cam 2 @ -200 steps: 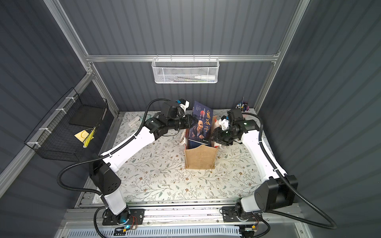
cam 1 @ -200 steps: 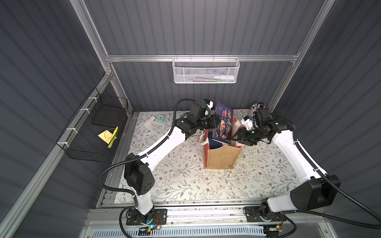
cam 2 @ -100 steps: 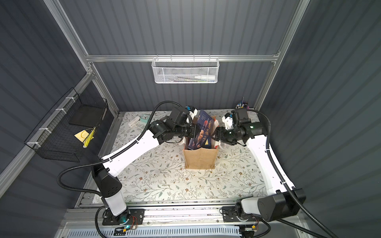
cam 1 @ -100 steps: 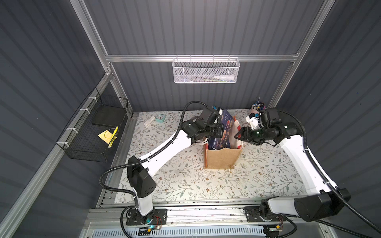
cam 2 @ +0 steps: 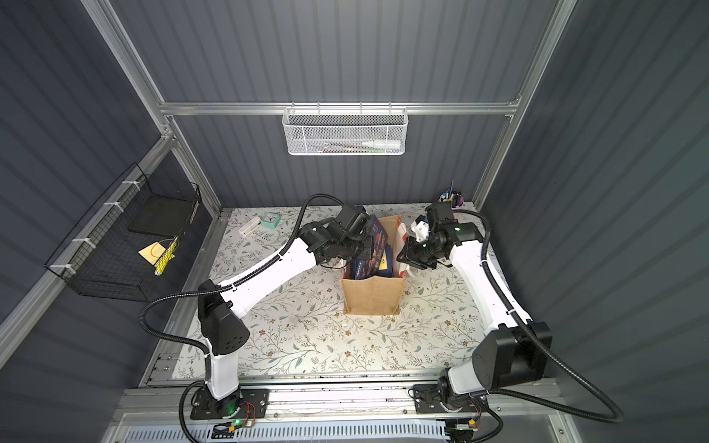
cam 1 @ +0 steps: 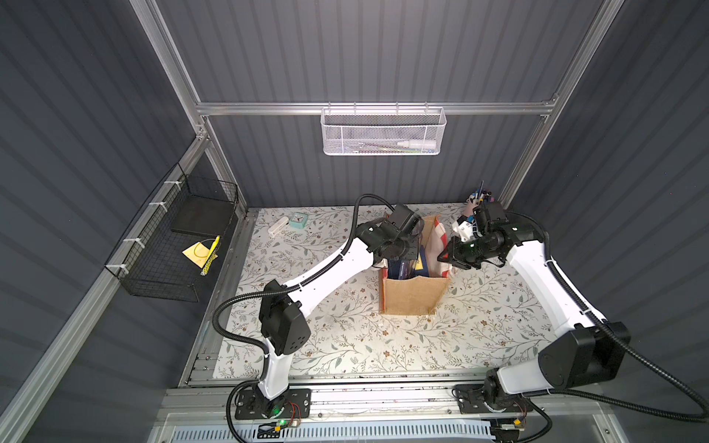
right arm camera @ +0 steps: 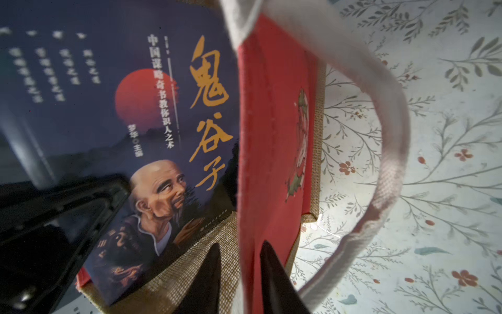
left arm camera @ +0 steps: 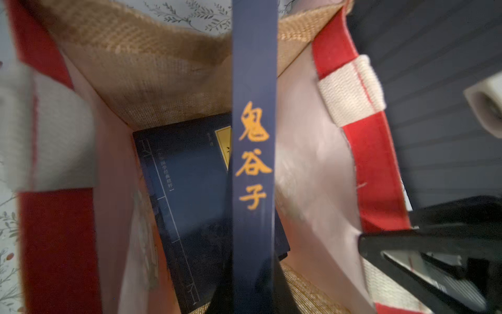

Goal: Put the books into the canvas bag
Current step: Place the book in the canvas bag.

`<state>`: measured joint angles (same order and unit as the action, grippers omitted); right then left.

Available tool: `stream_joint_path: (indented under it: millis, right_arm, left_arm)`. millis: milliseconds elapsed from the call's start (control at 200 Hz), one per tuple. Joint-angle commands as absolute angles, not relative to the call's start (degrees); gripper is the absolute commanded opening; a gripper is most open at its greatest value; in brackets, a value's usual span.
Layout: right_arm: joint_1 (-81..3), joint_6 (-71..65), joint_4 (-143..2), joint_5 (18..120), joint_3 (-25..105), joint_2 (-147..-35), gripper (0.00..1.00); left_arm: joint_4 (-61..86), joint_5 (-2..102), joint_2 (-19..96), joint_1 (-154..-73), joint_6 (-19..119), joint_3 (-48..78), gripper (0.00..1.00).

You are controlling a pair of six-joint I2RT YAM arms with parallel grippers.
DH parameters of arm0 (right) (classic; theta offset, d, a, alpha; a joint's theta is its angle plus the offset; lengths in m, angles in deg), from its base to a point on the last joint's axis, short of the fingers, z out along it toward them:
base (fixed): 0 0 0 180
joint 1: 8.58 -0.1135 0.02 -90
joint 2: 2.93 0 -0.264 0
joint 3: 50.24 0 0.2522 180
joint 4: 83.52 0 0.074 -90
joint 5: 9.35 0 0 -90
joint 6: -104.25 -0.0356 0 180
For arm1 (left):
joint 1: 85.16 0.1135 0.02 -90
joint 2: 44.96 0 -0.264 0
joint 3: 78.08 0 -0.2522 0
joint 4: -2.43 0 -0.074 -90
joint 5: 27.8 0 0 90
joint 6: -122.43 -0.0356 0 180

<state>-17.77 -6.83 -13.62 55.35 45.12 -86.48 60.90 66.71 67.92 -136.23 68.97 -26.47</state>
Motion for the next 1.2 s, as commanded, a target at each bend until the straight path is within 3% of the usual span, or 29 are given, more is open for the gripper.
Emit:
stream_joint_path:
  millis: [0,210,380,500,565,610,921,1031,1141,1196]
  right_arm:
    - [-17.81,-6.75,-14.66,52.72,44.15,-85.01,0.14]
    - [-17.81,-6.23,-14.05,52.61,43.57,-83.39,0.05]
    - [-17.81,-6.7,-14.45,52.37,43.6,-83.52,0.05]
    - [-17.74,-6.34,-14.13,52.93,43.94,-83.7,0.05]
    - [-17.72,-5.99,-13.67,53.22,44.33,-83.87,0.06]
    - [-17.72,-5.83,-13.36,53.4,44.7,-84.03,0.06]
    - [-17.64,-5.35,-12.1,55.06,46.79,-84.07,0.07]
    - [-17.59,-5.26,-12.05,55.07,46.92,-84.14,0.08]
    - [-17.55,-5.56,-12.52,54.3,46.93,-84.43,0.09]
    - [-17.55,-5.61,-12.44,53.8,47.34,-84.57,0.17]
  left_arm:
    - [52.97,63.53,66.86,-135.08,76.55,-25.66,0.0]
    - [32.63,53.07,64.9,-131.41,87.47,-14.95,0.0]
    - [33.58,51.37,66.74,-129.15,87.95,-10.03,0.0]
    - [39.29,56.49,66.18,-128.58,83.94,-6.65,0.0]
    - [42.42,58.43,65.96,-128.58,81.68,-6.74,0.23]
    - [44.35,58.8,65.71,-128.58,80.25,-7.58,0.32]
    - [58.75,64.5,62.26,-128.75,69.73,-25.68,0.76]
    - [61.17,66.94,59.81,-128.76,66.36,-29.14,0.84]
    - [61.36,68.02,57.73,-128.71,63.42,-28.12,0.82]
    - [62.36,68.64,57.6,-128.55,63.11,-27.58,0.81]
